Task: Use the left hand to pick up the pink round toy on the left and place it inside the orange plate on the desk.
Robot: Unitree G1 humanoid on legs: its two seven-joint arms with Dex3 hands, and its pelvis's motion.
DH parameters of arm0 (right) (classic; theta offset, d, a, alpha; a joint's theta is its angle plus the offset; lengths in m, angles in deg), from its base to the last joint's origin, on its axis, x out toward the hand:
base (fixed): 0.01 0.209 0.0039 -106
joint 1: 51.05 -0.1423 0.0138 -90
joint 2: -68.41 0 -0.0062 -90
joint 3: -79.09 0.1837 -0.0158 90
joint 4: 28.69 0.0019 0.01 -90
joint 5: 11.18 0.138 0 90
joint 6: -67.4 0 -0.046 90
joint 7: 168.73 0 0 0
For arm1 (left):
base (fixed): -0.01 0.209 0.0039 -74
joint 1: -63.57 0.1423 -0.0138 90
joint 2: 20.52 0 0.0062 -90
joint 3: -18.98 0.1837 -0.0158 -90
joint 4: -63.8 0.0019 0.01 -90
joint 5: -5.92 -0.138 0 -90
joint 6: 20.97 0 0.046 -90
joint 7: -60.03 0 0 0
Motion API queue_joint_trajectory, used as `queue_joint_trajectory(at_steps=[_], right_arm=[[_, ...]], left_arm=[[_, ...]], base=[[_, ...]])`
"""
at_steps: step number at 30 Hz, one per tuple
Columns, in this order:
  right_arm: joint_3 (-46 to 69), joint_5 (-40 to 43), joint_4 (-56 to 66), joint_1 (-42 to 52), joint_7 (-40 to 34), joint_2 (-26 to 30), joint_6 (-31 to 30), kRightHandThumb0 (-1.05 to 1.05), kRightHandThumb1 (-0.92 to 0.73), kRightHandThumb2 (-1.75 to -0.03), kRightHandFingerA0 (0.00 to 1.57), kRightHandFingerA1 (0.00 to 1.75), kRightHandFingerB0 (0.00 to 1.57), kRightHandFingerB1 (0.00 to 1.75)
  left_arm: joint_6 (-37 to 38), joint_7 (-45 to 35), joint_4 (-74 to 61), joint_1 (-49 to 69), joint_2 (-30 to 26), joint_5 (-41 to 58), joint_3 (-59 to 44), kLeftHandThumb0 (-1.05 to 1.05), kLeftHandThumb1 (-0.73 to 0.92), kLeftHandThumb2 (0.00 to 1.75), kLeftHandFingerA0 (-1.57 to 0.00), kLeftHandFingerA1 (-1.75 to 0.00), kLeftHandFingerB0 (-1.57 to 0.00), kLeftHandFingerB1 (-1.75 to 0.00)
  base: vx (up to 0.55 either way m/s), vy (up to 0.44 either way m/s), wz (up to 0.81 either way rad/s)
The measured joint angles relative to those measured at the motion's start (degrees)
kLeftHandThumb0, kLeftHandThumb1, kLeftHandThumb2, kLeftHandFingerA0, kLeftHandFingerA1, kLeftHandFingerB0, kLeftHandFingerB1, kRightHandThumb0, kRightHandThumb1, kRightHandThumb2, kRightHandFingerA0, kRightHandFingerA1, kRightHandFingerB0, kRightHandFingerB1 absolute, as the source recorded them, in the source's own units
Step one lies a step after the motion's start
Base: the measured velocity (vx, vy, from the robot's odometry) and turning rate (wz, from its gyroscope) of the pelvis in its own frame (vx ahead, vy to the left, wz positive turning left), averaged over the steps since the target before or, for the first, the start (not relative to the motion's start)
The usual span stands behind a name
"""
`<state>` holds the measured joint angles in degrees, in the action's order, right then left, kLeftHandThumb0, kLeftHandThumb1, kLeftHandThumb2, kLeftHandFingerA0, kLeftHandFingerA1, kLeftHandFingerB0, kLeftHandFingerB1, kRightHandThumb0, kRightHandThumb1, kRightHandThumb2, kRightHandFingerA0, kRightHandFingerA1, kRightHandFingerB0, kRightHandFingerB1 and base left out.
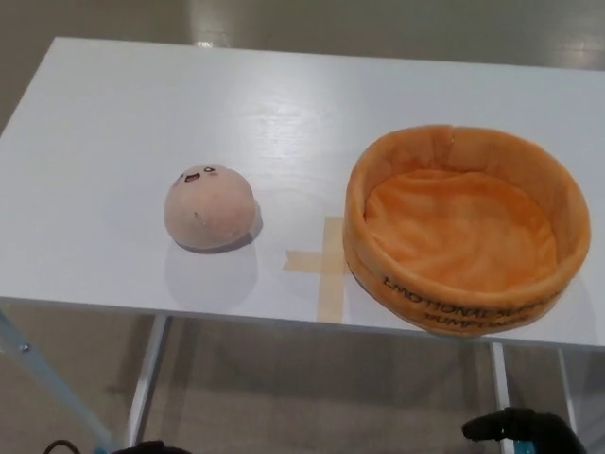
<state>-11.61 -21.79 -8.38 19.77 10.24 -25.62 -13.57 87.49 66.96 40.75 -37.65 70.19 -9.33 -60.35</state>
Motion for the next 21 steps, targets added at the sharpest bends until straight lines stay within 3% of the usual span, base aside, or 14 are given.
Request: queue_joint_trajectory(at_steps=[3, 10, 11, 21], right_arm=[[0.29, 0.08, -1.00, 0.29, -0.48, -0.13, 1.62, -0.15, -0.56, -0.65, 0.58, 0.89, 0.46, 0.74], [1.61, 0.26, -1.91, 2.66, -1.91, -0.48, 5.15, -0.20, -0.56, -0.63, 0.57, 0.91, 0.46, 0.75], [1.67, 0.26, -1.96, 2.93, -2.10, -0.51, 5.56, -0.22, -0.56, -0.62, 0.52, 0.96, 0.50, 0.79], [2.06, 0.26, -2.53, 3.53, -3.28, -0.76, 7.47, -0.23, -0.57, -0.59, 0.54, 0.89, 0.49, 0.76]], left_arm=[[2.41, 0.81, 1.40, 0.19, 0.01, -0.37, 0.24, -0.33, 0.59, 0.58, -0.34, -0.36, -0.30, -0.31], [6.14, 2.03, 2.74, 2.06, 0.04, -0.58, 0.57, -0.40, 0.58, 0.58, -0.32, -0.36, -0.26, -0.30], [6.55, 2.13, 2.82, 2.29, 0.04, -0.58, 0.57, -0.45, 0.51, 0.69, -0.25, -0.40, -0.24, -0.37], [11.16, 0.38, 0.65, 5.11, -2.06, -0.31, 0.26, -0.43, 0.50, 0.66, -0.23, -0.38, -0.23, -0.35]], base=[[0.00, 0.000, 0.00], [0.00, 0.000, 0.00], [0.00, 0.000, 0.00], [0.00, 0.000, 0.00]])
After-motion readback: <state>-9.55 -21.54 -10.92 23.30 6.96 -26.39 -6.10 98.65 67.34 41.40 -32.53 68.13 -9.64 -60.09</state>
